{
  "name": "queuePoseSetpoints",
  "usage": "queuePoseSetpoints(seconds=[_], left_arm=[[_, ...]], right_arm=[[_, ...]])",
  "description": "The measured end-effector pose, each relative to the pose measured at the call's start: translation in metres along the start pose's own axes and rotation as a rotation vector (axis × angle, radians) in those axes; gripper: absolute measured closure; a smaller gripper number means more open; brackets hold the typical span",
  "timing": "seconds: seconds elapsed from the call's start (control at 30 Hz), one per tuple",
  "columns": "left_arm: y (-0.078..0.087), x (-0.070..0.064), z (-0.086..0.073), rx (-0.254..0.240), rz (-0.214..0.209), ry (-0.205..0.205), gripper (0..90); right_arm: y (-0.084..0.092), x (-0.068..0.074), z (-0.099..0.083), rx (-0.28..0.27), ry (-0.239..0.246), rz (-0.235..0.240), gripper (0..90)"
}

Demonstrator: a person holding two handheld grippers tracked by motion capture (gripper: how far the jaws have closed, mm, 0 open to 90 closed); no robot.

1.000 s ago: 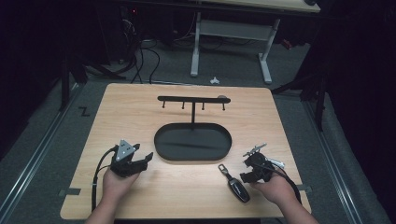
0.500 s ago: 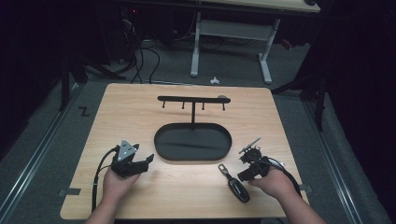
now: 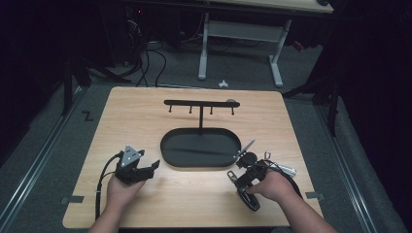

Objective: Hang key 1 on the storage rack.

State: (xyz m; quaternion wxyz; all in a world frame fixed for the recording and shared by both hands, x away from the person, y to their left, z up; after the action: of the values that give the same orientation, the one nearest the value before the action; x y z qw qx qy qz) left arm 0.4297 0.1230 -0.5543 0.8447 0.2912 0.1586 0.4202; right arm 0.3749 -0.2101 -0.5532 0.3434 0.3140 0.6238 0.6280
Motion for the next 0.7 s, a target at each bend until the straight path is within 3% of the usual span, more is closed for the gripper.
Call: queuePoseSetpoints(seconds=[0.03,0.07,0.17,0.3,0.33,0.43,0.6,0.7], left_arm=[[0.0,0.0,0.0,0.0,-0.001,0.001,27.7],[0.0,0.0,0.0,0.0,-0.003,0.001,27.7],[0.0,-0.001,0.0,0.001,-0.007,0.001,27.8],[0.0,-0.001,0.0,0.001,-0.009,-0.001,27.9],[0.0,-0.001,0.0,0.002,-0.01,-0.001,28.0],[-0.001,-0.001,0.0,0.003,-0.012,-0.001,28.1],[-0.001,-0.002,0.0,0.003,-0.013,-0.001,28.1],[-0.001,-0.003,-0.001,0.004,-0.02,-0.007,27.9]], right_arm=[[-0.001,0.002,0.002,0.007,0.024,0.005,25.7],[-0.002,0.006,0.002,0.022,0.0,0.012,26.5],[-0.007,0.007,0.006,0.039,0.031,-0.005,28.0],[-0.01,0.008,0.008,0.065,0.005,0.001,34.2],[-0.011,0.006,0.01,0.06,0.024,0.011,34.5],[-0.012,0.007,0.012,0.067,-0.008,0.031,38.1],[-0.015,0.009,0.012,0.086,-0.009,0.043,46.5],[-0.018,0.012,0.01,0.113,-0.04,0.086,50.3]])
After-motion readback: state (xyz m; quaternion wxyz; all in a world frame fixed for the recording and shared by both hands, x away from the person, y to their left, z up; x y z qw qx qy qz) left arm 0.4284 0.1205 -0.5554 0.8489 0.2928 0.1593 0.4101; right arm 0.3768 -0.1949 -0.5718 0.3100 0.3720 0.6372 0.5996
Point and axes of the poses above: each handheld gripper's, and its own axes: y roughly backward along the jaws, z roughly out of its top, x roughly to its left, the point moved 9 cm from there along -y, roughly forward along the jaws, and after that the axes turned 8 degrees about x, right-handed, at the moved point
